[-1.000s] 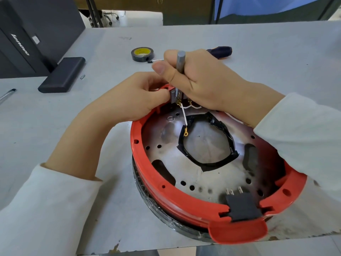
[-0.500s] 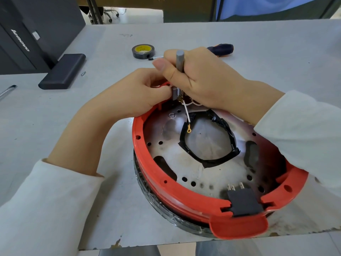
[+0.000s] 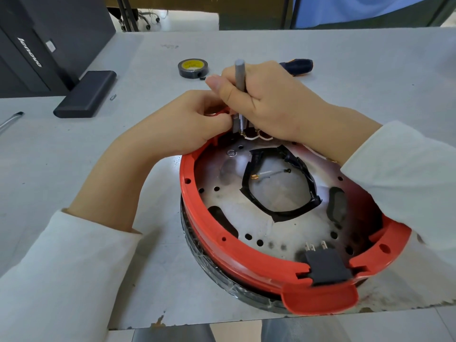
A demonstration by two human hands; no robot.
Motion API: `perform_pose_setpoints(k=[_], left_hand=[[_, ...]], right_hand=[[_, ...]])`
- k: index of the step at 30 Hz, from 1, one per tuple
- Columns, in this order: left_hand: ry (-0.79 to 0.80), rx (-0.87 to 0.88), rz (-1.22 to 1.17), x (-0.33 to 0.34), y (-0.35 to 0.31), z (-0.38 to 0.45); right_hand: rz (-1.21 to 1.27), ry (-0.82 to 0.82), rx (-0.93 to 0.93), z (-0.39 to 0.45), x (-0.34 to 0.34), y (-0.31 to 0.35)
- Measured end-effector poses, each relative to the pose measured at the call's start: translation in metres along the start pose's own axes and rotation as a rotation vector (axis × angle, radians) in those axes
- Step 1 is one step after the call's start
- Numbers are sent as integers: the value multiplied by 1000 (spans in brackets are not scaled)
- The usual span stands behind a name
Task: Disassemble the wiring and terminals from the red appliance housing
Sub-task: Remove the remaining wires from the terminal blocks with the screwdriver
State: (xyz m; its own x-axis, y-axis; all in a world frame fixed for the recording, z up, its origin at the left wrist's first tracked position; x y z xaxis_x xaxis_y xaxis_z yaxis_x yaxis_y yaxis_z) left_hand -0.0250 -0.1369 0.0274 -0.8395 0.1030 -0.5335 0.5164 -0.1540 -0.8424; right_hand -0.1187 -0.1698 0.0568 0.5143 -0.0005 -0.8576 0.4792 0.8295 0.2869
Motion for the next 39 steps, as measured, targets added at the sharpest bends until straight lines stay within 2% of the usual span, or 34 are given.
perform_pose_setpoints(k=[5,9,13,15,23,39], left_hand=[[37,26,-39,1,-4,-1],[12,21,-2,0,-2,-1],[25,13,-22,2,-2,-2],[29,-11,-60,2,-2,-2],[4,-59,-77,2,1,-2],[5,-66,-69,1,1,0]], right_hand=[[199,-41,60,-4,-23,-3],[283,155,42,-19,-36,5],[301,289,123,-45,-29,3],[209,336,144,-54,-23,-1],[-421,433,-58,-66,-1,-2],[-665,432,-330,-77,11,8]])
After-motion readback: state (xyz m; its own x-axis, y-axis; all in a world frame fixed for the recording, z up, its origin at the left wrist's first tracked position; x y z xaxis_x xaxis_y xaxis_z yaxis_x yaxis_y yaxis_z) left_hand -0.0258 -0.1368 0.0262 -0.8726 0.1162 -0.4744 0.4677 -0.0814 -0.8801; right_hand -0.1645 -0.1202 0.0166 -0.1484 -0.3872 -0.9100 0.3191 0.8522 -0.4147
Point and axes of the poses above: each hand's wrist, its own z-axis towards the middle knuckle, its own x-axis out of the palm, y = z × x, the point moved 6 cm from there along z, towards the middle knuckle, and after that the axes turned 8 degrees about -z, right-handed, at the moved point
